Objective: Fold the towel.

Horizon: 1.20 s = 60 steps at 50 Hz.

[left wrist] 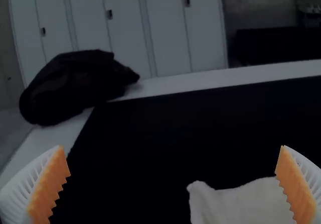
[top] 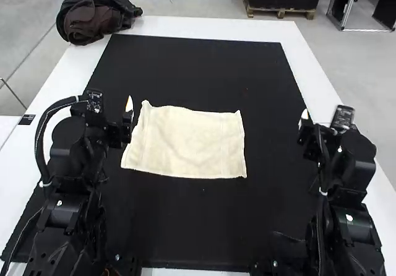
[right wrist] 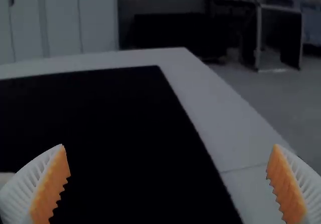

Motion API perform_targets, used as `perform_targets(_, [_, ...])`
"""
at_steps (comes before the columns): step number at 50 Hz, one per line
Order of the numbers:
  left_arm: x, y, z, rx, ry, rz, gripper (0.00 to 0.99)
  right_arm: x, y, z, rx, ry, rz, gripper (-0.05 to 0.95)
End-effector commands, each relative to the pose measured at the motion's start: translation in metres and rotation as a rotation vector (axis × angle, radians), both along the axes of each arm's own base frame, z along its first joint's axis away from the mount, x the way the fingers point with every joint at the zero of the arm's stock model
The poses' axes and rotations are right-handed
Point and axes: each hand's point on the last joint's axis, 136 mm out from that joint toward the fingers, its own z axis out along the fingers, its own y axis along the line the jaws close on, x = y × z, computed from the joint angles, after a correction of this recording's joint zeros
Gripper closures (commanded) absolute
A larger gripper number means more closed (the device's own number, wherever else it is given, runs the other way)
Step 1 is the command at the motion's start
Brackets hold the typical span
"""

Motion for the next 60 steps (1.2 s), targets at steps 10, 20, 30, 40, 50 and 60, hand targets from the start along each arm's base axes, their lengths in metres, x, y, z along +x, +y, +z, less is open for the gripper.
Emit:
perform_targets(10, [-0.017,0.015,0.066,0.031,-0.223,0.091,0.031,-0.014,0.016,0.085,-0.288,-0.273,0.046,0.0])
perform_targets(20, [-0.013,0.012,0.118,0.031,-0.222,0.077,0.031,-0.004,0.018,0.126,-0.122,-0.234,0.095,0.0])
perform_targets(30, [0.052,0.011,0.115,0.02,0.005,0.062,0.03,0.06,0.017,0.12,0.087,0.004,0.134,0.0])
perform_targets(40, [0.115,0.026,0.053,0.001,0.258,0.112,0.031,0.128,0.014,0.054,0.23,0.23,0.129,0.0])
perform_targets(50, [0.137,0.043,-0.029,-0.127,0.469,0.138,0.038,0.148,0.019,0.023,0.232,0.262,0.157,0.0])
perform_targets(60, [0.145,0.036,-0.073,-0.176,0.585,0.063,0.034,0.155,0.042,-0.018,0.179,0.389,0.228,0.0])
